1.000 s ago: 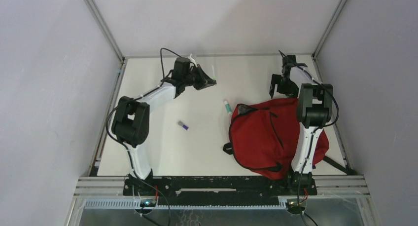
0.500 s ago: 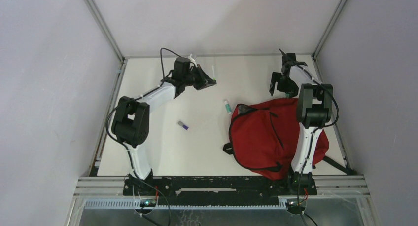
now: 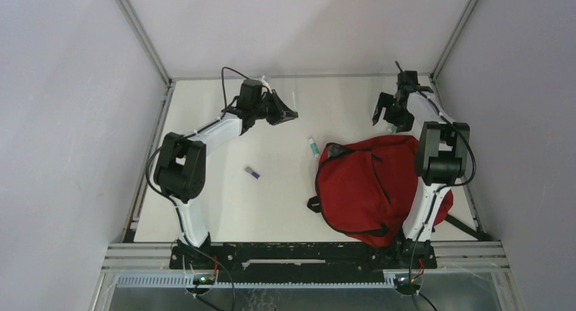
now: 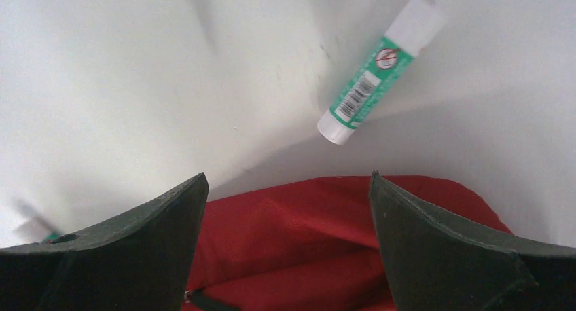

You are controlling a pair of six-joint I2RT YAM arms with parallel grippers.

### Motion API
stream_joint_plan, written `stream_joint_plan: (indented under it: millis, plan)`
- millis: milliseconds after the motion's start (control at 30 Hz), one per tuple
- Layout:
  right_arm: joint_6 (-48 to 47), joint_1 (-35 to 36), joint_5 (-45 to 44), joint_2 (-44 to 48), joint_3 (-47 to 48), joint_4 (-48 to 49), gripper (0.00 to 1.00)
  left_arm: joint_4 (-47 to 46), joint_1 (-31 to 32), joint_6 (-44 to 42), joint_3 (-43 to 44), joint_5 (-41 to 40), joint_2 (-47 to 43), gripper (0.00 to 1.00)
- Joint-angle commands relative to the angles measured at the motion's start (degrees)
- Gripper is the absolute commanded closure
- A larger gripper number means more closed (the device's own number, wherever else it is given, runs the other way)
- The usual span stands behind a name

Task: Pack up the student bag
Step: Pick up the stationery from the center of the board.

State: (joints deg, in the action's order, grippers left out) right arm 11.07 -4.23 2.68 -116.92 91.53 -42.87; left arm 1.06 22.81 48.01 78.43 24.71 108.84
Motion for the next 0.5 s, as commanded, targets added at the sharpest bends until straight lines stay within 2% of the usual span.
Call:
stream_joint_plan:
  millis: [0, 167, 300, 467]
  plan:
    - [4.4, -2.2, 2.7, 6.4, 0.7, 5.3, 0.04, 2.3, 0.1, -1.3, 4.1, 1.1, -0.4, 1.0]
    - [5.9, -4.0, 1.7, 5.2, 4.2, 6.0, 0.03, 5.8, 0.0, -3.8, 4.1, 0.0, -3.7, 1.0]
    - [8.5, -3.6, -4.5, -3.1, 15.7, -3.1, 0.04, 6.3, 0.0, -5.5, 1.8, -0.7, -6.0, 1.0]
    - [18.0, -0.5, -14.5, -10.1, 23.9, -11.0, 0.07, 9.3, -0.4, -7.7, 1.9, 0.0, -5.0, 1.0]
